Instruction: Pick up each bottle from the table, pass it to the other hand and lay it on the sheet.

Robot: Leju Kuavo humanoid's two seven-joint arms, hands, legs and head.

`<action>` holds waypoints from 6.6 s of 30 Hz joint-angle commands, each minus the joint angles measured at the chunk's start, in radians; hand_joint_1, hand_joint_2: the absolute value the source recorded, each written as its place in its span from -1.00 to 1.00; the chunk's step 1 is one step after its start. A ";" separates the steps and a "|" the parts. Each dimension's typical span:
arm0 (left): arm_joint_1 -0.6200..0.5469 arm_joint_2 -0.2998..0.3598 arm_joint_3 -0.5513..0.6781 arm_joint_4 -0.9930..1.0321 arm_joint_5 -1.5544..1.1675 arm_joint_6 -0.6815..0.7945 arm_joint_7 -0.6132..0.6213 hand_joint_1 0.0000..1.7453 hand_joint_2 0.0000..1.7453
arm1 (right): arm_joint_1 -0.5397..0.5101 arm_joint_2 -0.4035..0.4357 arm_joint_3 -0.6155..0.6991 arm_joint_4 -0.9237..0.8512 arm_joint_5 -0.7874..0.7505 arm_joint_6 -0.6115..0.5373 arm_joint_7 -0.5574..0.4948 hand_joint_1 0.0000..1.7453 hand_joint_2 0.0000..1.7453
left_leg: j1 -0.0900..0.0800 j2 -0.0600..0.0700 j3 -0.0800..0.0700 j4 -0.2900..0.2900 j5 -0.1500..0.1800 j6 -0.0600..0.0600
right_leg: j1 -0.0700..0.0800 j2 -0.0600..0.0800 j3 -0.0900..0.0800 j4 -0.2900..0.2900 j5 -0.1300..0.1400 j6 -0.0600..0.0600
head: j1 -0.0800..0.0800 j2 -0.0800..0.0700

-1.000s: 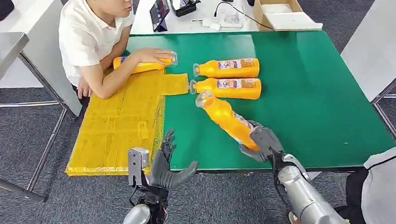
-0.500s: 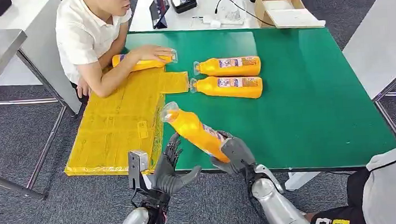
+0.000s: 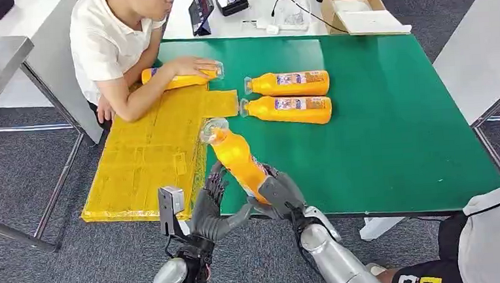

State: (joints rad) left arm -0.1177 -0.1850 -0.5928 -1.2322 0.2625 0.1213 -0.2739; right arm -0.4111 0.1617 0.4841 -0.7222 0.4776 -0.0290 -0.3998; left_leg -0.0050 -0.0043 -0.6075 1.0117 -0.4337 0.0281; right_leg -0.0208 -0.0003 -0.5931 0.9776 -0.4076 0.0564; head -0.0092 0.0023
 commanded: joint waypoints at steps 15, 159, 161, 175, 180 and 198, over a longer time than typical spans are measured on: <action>-0.085 -0.007 0.050 0.125 0.071 0.090 0.038 -1.00 1.00 | 0.001 0.009 0.154 -0.016 -0.001 -0.028 -0.025 1.00 1.00 | 0.002 0.001 0.003 0.000 -0.002 -0.002 | 0.002 0.000 0.003 -0.001 -0.001 -0.003 | 0.000 0.000; -0.013 0.050 0.267 -0.123 -0.165 -0.023 -0.046 -1.00 1.00 | 0.488 0.027 -0.065 -0.834 -0.419 -0.204 -0.298 -1.00 -1.00 | 0.000 -0.004 0.000 0.000 0.000 -0.001 | 0.000 -0.004 0.001 0.000 -0.002 -0.002 | 0.000 0.000; -0.014 0.055 0.267 -0.116 -0.161 -0.021 -0.048 -1.00 1.00 | 0.484 0.029 -0.065 -0.831 -0.419 -0.205 -0.298 -1.00 -1.00 | 0.001 -0.003 0.002 0.000 -0.001 -0.002 | 0.001 -0.003 0.003 -0.001 -0.002 -0.003 | 0.000 0.000; 0.129 0.109 0.128 -0.271 -0.482 0.240 -0.131 -1.00 1.00 | 0.476 -0.016 -0.139 -0.683 0.136 -0.669 -0.294 -1.00 1.00 | 0.002 -0.002 0.004 -0.002 -0.001 -0.002 | 0.002 -0.003 0.005 -0.003 -0.002 -0.003 | 0.000 0.000; 0.080 0.079 0.130 -0.164 -0.622 0.288 -0.105 -1.00 1.00 | 0.376 -0.112 -0.231 -0.533 0.464 -0.669 -0.110 -1.00 1.00 | 0.001 -0.004 0.004 -0.003 0.001 -0.002 | 0.001 -0.004 0.006 -0.004 0.000 -0.003 | 0.000 0.000; 0.018 0.074 0.053 -0.093 -0.563 0.184 -0.091 -1.00 1.00 | 0.042 -0.185 -0.217 0.080 0.565 -0.647 0.026 -1.00 1.00 | -0.001 -0.002 0.001 -0.001 0.003 0.002 | -0.001 -0.003 0.003 -0.002 0.002 0.001 | 0.000 0.000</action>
State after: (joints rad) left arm -0.0496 -0.1347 -0.5085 -1.4126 -0.3204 0.3219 -0.3769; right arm -0.2337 -0.0027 0.2579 -0.9238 1.0406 -0.6645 -0.4113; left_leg -0.0069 -0.0073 -0.6096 1.0118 -0.4298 0.0311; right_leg -0.0229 -0.0036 -0.5940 0.9769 -0.4051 0.0593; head -0.0092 0.0023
